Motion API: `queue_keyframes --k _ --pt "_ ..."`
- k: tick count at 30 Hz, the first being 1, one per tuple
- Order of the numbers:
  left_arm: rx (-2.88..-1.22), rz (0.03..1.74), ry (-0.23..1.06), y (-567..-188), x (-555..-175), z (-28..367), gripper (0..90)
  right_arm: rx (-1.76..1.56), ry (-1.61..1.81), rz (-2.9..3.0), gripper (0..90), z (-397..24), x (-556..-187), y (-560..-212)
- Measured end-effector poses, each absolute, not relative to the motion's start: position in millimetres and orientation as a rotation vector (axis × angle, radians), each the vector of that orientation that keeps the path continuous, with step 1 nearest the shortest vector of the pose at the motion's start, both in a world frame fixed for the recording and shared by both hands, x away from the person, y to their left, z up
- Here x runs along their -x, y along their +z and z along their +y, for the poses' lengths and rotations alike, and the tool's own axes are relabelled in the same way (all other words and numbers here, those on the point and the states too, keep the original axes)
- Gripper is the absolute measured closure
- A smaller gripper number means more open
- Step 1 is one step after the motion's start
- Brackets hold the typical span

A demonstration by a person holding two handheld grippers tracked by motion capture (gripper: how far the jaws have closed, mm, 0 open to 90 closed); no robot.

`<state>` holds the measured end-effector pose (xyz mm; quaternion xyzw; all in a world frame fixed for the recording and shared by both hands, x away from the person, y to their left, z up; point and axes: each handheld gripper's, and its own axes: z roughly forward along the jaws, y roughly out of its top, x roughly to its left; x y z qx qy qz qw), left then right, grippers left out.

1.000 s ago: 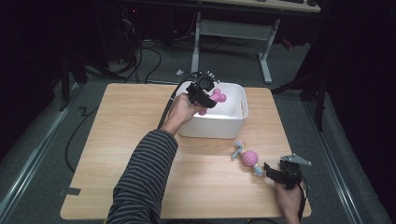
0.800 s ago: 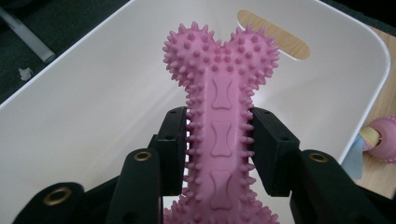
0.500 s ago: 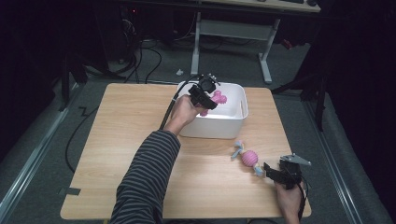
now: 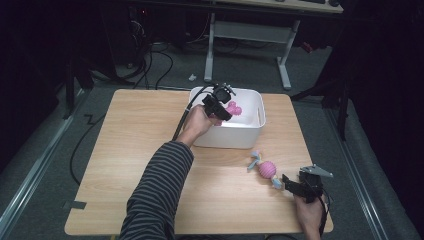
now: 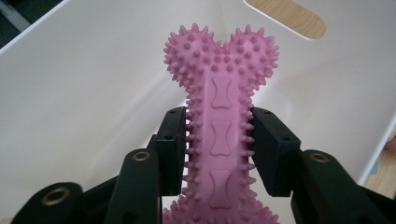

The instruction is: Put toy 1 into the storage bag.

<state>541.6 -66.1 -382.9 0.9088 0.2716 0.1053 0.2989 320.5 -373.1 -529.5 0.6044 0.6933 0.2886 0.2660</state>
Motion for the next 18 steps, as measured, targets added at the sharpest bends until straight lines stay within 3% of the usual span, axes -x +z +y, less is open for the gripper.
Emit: queue_keyframes --k 18 --pt "-2.456 0.745 0.257 -393.1 -543.7 -69.8 56.0 -1.636 0.78 1.87 29.0 -372.8 -320.4 -529.5"
